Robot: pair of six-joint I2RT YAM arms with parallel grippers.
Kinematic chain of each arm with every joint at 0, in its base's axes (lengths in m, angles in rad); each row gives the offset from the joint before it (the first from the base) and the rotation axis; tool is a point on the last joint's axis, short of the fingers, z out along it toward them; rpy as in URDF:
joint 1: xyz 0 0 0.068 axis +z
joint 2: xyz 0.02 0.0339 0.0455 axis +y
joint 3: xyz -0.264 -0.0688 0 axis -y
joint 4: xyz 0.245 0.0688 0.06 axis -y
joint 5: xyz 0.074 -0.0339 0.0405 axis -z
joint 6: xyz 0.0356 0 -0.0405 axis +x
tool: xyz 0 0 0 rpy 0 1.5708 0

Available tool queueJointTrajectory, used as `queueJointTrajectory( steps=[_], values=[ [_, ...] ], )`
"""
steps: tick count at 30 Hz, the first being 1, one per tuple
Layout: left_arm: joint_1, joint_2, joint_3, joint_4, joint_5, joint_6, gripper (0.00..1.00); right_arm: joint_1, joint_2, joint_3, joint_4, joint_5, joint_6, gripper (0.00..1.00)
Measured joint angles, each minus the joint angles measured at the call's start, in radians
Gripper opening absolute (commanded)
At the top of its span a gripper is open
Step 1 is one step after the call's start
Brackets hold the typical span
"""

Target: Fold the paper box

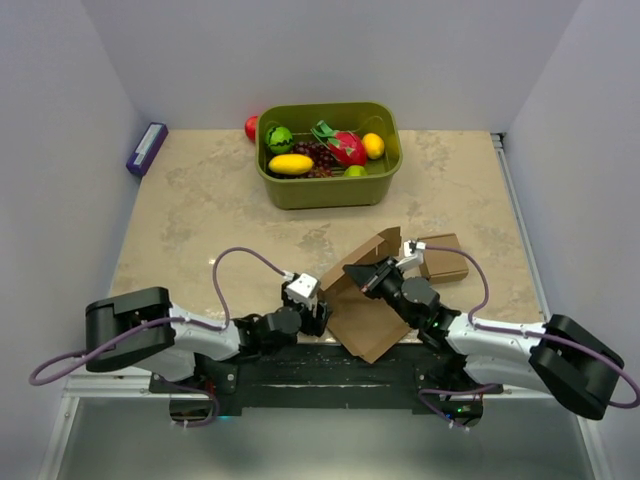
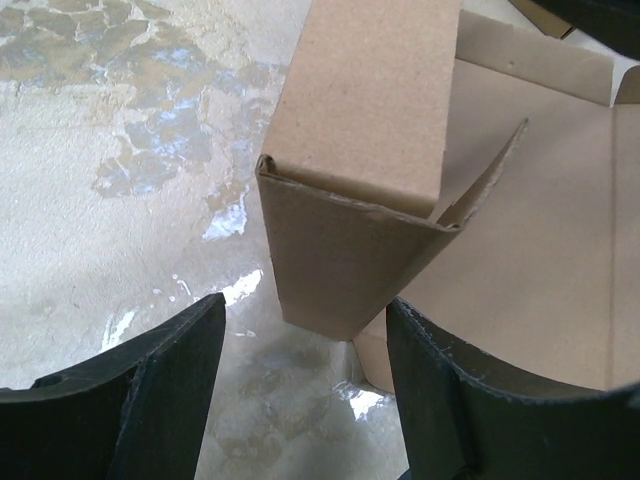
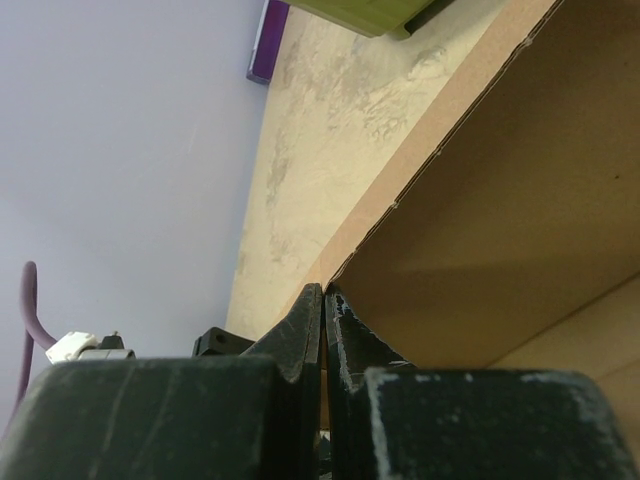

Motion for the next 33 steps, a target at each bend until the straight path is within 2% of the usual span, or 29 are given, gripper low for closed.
queueJointTrajectory(
  steps=[12,18,28,33],
  values=[
    [-0.083,0.066,0.029,0.008,-0.134,0.026,0.67,0.005,-0.137,-0.027,-0.134,0.016,0.029,0.00],
    [-0.103,0.113,0.039,0.071,-0.187,0.098,0.67,0.006,-0.141,-0.028,-0.141,0.018,0.037,0.00],
    [-0.103,0.132,0.063,0.125,-0.209,0.130,0.67,0.006,-0.140,-0.028,-0.142,0.019,0.043,0.00],
    [-0.103,0.165,0.092,0.121,-0.227,0.129,0.58,0.007,-0.141,-0.028,-0.142,0.019,0.044,0.00]
  ],
)
